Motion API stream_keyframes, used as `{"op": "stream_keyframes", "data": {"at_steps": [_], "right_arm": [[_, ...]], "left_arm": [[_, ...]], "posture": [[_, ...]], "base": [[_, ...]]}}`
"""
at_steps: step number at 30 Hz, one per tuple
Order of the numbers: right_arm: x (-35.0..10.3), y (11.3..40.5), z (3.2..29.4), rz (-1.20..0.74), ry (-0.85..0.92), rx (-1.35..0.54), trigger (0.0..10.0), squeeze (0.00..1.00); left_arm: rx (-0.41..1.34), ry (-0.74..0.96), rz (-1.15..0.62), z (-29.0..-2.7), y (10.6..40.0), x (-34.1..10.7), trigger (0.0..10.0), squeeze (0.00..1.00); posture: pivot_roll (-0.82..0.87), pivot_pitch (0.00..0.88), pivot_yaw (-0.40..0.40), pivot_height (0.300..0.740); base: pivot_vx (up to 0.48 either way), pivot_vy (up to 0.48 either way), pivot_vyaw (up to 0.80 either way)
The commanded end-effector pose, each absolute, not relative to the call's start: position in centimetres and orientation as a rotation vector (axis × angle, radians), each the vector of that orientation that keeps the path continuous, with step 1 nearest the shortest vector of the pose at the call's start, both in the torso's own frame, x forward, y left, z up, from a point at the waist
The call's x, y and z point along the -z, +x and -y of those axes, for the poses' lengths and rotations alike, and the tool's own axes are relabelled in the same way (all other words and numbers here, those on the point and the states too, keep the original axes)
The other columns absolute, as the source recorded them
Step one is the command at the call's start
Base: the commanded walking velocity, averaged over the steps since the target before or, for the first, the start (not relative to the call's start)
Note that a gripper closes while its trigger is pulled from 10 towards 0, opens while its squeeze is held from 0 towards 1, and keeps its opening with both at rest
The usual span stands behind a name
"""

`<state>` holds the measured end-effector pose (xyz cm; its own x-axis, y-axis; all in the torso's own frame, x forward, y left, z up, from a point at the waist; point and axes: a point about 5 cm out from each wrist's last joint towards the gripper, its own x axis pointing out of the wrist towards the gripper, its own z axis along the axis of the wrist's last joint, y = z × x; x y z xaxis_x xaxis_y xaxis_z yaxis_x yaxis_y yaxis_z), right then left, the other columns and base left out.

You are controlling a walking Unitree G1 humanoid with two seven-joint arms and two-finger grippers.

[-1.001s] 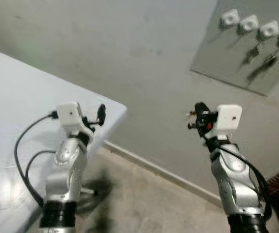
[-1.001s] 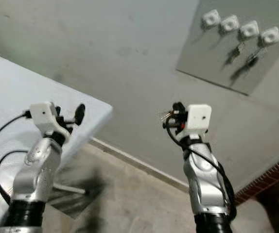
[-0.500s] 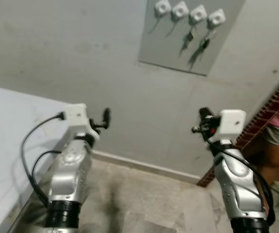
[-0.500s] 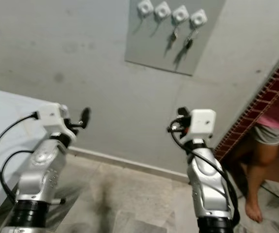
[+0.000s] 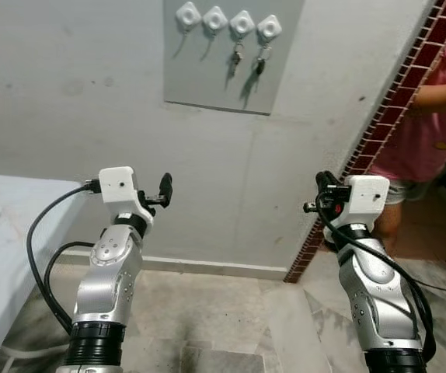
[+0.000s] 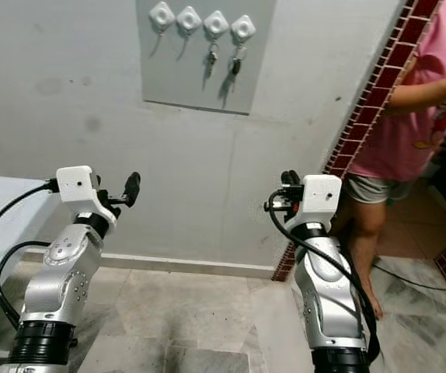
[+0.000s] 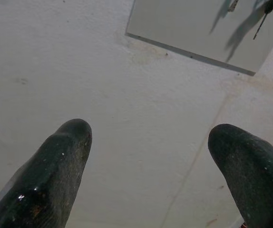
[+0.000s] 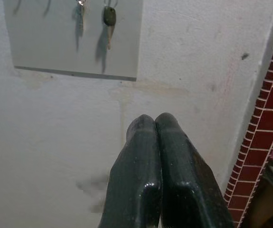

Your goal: Hang keys on a hook

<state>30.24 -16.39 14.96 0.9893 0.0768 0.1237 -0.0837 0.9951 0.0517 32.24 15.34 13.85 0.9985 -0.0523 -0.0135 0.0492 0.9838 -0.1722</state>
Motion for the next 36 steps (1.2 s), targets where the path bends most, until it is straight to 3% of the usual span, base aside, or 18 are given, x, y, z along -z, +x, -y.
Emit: {"op": "stream_keyframes", "data": {"at_steps": [1, 7, 8, 11, 22, 36], "right_arm": [[-15.3, 30.3, 16.5, 0.135, 0.054, -0.081, 10.0, 0.0], [-15.3, 30.3, 16.5, 0.135, 0.054, -0.081, 10.0, 0.0], [-14.7, 29.7, 16.2, 0.112, 0.045, -0.103, 10.0, 0.0], [-13.8, 28.8, 15.9, 0.065, 0.014, -0.13, 10.0, 0.0], [-15.1, 29.5, 16.1, 0.127, 0.038, -0.103, 10.0, 0.0], [-15.1, 29.5, 16.2, 0.126, 0.038, -0.092, 10.0, 0.0]], "left_arm": [[0.052, -0.162, -0.012, -15.2, 32.3, -14.1, 10.0, 0.0], [0.052, -0.162, -0.012, -15.2, 32.3, -14.1, 10.0, 0.0], [0.131, -0.166, -0.043, -14.1, 31.5, -13.5, 10.0, 0.0], [0.24, -0.183, -0.076, -12.7, 30.3, -12.9, 10.0, 0.0], [0.212, -0.133, -0.014, -14.7, 31.8, -15.3, 10.0, 0.0], [0.197, -0.133, -0.021, -13.9, 31.4, -14.7, 10.0, 0.0]], "posture": [[-0.05, 0.0, -0.081, 0.74], [-0.05, 0.0, -0.081, 0.74], [-0.07, 0.0, -0.046, 0.74], [-0.07, 0.0, -0.043, 0.74], [-0.07, 0.0, -0.02, 0.74], [-0.07, 0.0, -0.027, 0.74]], "base": [[0.0, 0.0, -0.61], [0.0, 0.0, -0.61], [0.0, 0.0, 0.0], [0.0, 0.0, 0.0], [0.0, 0.0, 0.0], [0.0, 0.0, 0.0]]}}
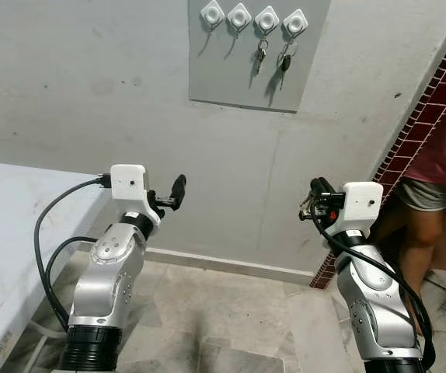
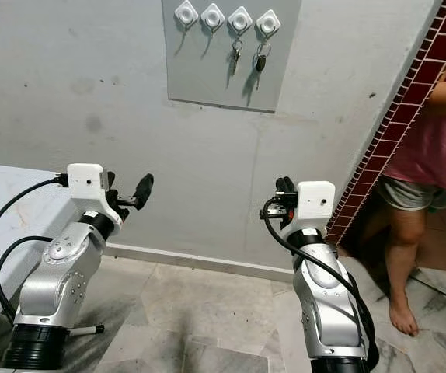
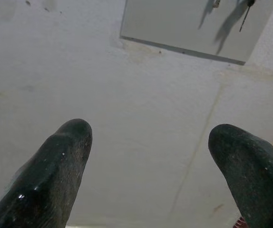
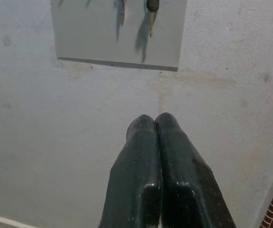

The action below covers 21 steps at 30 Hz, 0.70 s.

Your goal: Hang keys on a hook

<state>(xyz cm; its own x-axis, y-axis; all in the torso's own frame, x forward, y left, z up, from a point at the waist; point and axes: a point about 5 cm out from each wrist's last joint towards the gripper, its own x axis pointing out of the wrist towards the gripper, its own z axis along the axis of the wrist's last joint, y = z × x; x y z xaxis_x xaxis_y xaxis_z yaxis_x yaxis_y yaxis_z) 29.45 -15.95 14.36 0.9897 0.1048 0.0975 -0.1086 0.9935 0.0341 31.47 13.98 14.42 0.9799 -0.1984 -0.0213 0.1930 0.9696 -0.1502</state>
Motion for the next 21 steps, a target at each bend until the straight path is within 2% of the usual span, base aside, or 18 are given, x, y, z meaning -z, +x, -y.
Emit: {"op": "stream_keyframes", "data": {"at_steps": [1, 21], "right_arm": [[-15.1, 29.5, 16.2, 0.126, 0.038, -0.092, 10.0, 0.0], [-16.3, 30.0, 16.5, 0.159, 0.037, -0.114, 10.0, 0.0]], "left_arm": [[0.197, -0.133, -0.021, -13.9, 31.4, -14.7, 10.0, 0.0], [0.155, -0.174, -0.028, -15.5, 31.9, -15.1, 10.0, 0.0]], "posture": [[-0.07, 0.0, -0.027, 0.74], [-0.07, 0.008, -0.037, 0.74]], "base": [[0.0, 0.0, 0.0], [0.0, 0.0, 0.0]]}}
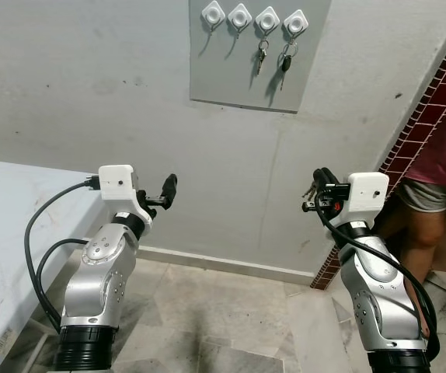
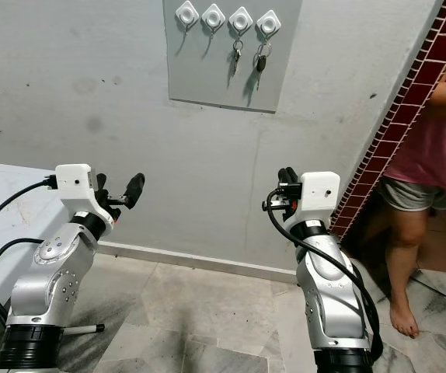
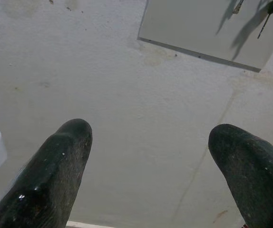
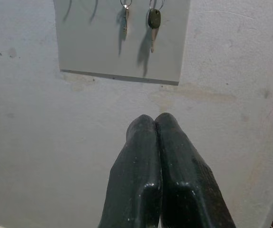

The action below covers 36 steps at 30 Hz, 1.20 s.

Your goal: Hang keys on a hook

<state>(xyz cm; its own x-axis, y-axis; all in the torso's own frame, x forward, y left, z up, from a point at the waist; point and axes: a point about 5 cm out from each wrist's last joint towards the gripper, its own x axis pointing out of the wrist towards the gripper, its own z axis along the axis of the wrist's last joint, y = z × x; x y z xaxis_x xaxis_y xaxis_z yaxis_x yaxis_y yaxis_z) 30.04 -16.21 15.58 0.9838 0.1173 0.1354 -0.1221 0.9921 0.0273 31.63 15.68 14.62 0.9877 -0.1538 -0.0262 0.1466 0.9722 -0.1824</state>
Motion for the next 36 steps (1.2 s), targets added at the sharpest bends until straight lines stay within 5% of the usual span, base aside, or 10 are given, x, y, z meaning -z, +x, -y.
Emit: {"op": "stream_keyframes", "data": {"at_steps": [1, 36], "right_arm": [[-16.2, 29.99, 16.44, 0.157, 0.036, -0.114, 10.0, 0.0], [-16.33, 29.96, 16.32, 0.157, 0.058, -0.119, 10.0, 0.0]], "left_arm": [[0.153, -0.174, -0.027, -15.49, 31.88, -15.08, 10.0, 0.0], [0.159, -0.192, -0.017, -15.76, 31.67, -15.3, 10.0, 0.0]], "posture": [[-0.07, 0.008, -0.037, 0.74], [-0.06, 0.028, -0.046, 0.74]], "base": [[0.0, 0.0, 0.0], [0.053, 0.0, 0.0]]}}
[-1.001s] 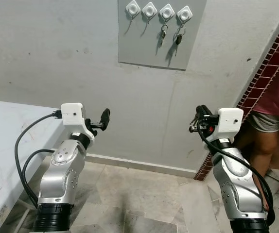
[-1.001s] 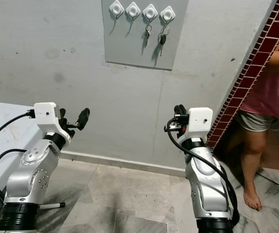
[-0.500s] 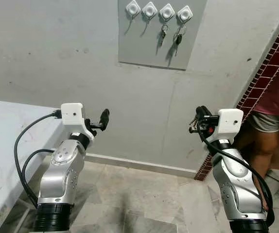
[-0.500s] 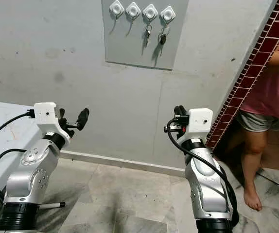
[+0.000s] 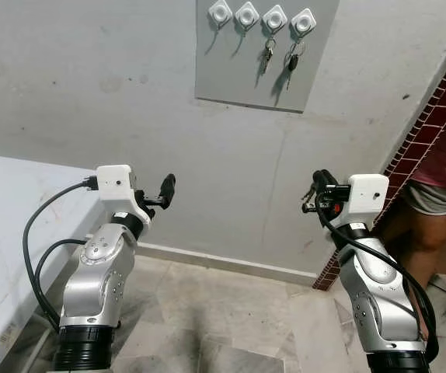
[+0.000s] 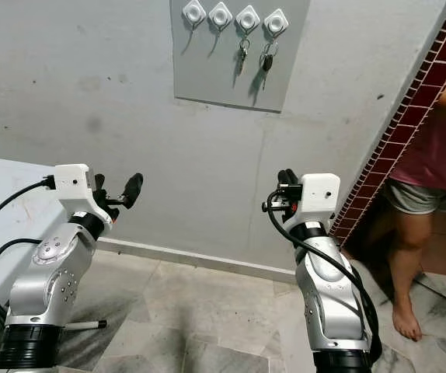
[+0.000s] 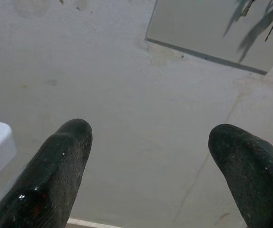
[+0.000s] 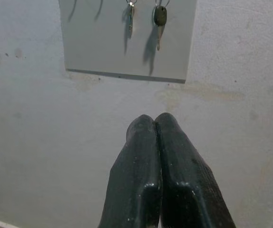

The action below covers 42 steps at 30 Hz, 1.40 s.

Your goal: Hang keys on a hook

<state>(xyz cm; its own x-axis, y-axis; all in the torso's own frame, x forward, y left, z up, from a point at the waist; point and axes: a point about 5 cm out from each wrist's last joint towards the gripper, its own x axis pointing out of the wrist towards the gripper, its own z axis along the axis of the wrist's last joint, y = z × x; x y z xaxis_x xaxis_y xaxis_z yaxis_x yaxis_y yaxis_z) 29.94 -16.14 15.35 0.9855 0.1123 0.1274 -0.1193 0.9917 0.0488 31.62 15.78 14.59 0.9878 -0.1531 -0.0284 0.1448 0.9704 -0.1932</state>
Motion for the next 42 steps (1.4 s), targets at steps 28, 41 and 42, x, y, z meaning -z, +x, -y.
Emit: {"op": "stream_keyframes", "data": {"at_steps": [28, 41, 42], "right_arm": [[-16.16, 29.85, 16.03, 0.144, 0.06, -0.139, 10.0, 0.0], [-16.22, 29.95, 15.75, 0.142, 0.059, -0.158, 10.0, 0.0], [-16.21, 29.94, 15.77, 0.142, 0.059, -0.159, 10.0, 0.0]], "left_arm": [[0.153, -0.218, -0.019, -15.68, 31.64, -15.22, 10.0, 0.0], [0.157, -0.215, -0.017, -15.55, 31.55, -15.19, 10.0, 0.0], [0.157, -0.216, -0.018, -15.52, 31.55, -15.18, 10.0, 0.0]], "posture": [[-0.05, 0.031, -0.06, 0.74], [-0.05, 0.018, -0.068, 0.74], [-0.05, 0.015, -0.068, 0.74]], "base": [[0.384, 0.0, 0.0], [0.436, 0.0, 0.0], [0.446, 0.0, 0.0]]}}
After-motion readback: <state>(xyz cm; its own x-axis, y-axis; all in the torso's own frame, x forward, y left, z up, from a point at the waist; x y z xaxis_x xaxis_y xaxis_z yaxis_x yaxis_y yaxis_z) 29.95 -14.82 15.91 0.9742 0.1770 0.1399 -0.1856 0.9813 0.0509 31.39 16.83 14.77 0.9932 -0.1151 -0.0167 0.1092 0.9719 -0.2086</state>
